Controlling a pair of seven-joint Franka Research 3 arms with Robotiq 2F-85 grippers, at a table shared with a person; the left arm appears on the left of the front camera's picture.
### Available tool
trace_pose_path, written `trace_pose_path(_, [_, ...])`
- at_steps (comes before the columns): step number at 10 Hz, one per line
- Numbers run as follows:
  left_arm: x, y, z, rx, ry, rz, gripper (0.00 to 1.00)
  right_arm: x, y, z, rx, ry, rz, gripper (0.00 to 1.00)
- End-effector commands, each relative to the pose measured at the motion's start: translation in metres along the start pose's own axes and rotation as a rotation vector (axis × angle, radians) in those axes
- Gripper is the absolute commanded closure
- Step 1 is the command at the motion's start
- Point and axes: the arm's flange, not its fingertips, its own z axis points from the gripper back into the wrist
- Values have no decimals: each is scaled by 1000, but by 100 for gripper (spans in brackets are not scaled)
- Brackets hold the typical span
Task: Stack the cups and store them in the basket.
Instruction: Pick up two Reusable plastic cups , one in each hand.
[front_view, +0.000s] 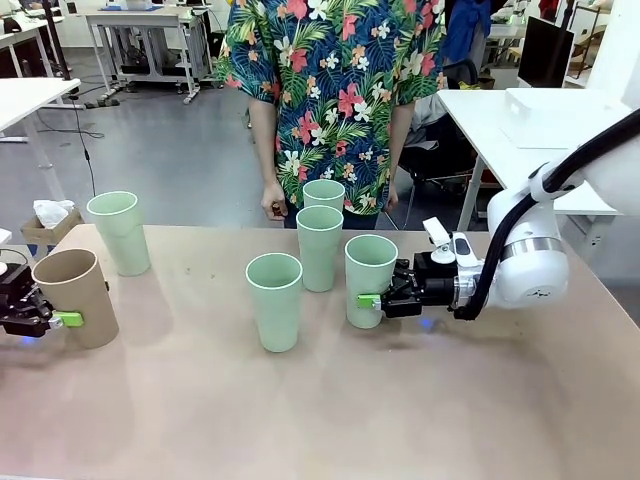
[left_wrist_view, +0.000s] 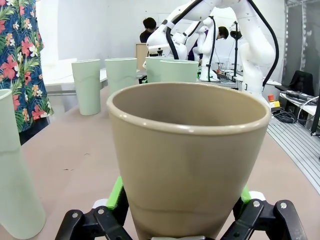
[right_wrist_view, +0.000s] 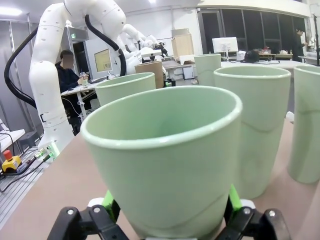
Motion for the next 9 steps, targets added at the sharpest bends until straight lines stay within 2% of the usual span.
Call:
trace_pose_path(1, [-8,-15,-8,35,-9,-43,0,2,-4,-10,-14,-12,-24,0])
trace_pose_path(6, [-9,-17,-10,42,-3,-47,0,0,-6,-12,-3,-11,-20,0])
trace_pose_path(7, [-9,-18,-10,44,-5,-58,15,-2,-7,-12,-2,-5,-8,12])
trace_pose_path(8, [-8,-19,-9,49,-12,-63,19,-2,-7,-12,5,-11,0,20])
trace_pose_path(9, [-8,-19,-9,55,-15,-67,34,-2,-9,-13,10,-15,3,32])
